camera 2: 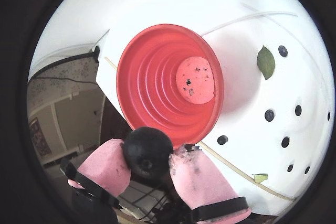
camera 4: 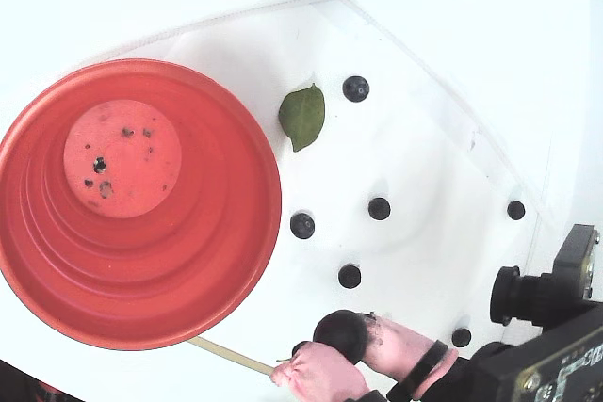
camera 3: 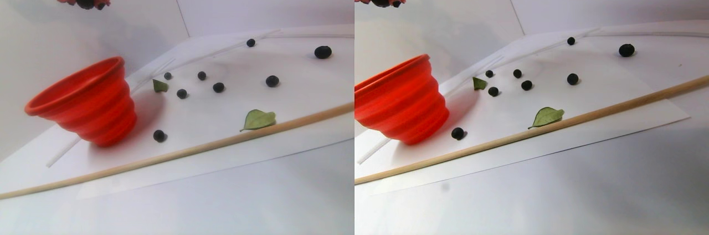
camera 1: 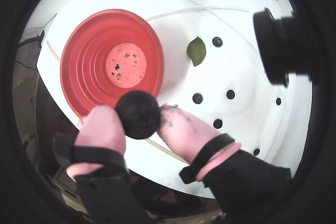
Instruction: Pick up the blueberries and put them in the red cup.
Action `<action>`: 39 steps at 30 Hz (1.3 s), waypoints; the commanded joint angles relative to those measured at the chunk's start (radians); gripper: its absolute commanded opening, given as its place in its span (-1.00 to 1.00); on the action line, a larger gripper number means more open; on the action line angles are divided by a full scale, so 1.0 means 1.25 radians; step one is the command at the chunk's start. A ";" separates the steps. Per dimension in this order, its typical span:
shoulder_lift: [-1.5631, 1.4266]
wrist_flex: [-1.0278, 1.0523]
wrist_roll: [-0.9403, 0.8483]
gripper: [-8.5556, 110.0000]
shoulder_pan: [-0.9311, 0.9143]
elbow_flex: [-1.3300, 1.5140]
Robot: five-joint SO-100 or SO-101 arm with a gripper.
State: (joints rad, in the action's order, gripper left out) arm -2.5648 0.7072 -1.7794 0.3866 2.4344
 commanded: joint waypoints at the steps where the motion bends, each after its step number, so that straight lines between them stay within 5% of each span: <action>1: -0.067 0.006 0.012 -0.64 0.054 0.015; 39: 0.020 -0.178 0.077 -0.51 0.118 0.171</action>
State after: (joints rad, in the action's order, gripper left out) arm -2.5357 0.5031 -1.6874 0.4847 2.6661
